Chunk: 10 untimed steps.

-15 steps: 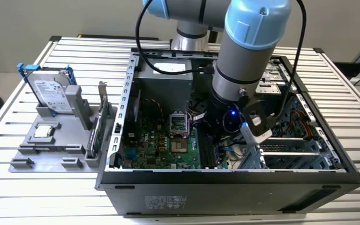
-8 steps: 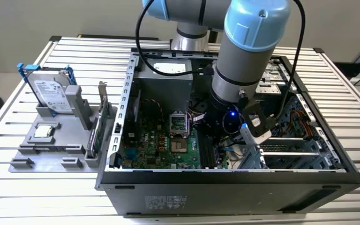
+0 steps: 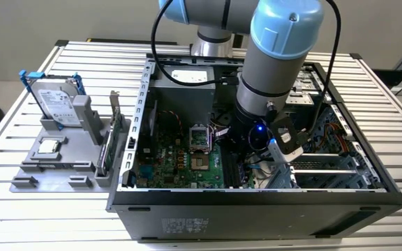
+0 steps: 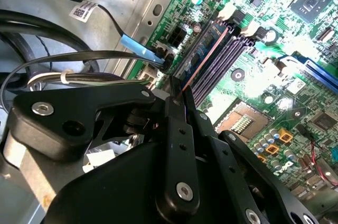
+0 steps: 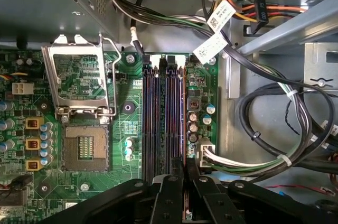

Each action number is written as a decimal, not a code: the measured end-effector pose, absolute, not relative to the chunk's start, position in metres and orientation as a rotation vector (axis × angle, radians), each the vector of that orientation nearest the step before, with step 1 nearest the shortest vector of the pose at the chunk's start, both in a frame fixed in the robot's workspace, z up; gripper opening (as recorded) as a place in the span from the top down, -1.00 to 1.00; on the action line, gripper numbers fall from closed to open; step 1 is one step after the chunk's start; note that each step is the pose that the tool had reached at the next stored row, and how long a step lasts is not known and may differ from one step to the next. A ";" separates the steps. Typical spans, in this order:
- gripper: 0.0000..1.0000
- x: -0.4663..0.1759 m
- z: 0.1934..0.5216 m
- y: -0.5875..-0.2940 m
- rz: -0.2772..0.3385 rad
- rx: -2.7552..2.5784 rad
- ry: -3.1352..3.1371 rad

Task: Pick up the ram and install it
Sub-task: 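Insert the ram into the slot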

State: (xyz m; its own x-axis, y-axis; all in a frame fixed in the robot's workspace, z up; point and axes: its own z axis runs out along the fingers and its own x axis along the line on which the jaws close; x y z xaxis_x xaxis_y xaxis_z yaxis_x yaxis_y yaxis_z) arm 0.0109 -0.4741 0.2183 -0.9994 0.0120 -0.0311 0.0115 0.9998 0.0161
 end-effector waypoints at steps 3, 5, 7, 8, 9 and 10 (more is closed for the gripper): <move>1.00 0.011 0.218 -0.474 0.025 0.018 3.110; 1.00 0.011 0.218 -0.474 0.025 0.018 3.110; 1.00 0.011 0.218 -0.474 0.025 0.018 3.110; 1.00 0.011 0.218 -0.474 0.025 0.018 3.110; 1.00 0.011 0.218 -0.474 0.025 0.018 3.110; 1.00 0.011 0.218 -0.474 0.025 0.018 3.110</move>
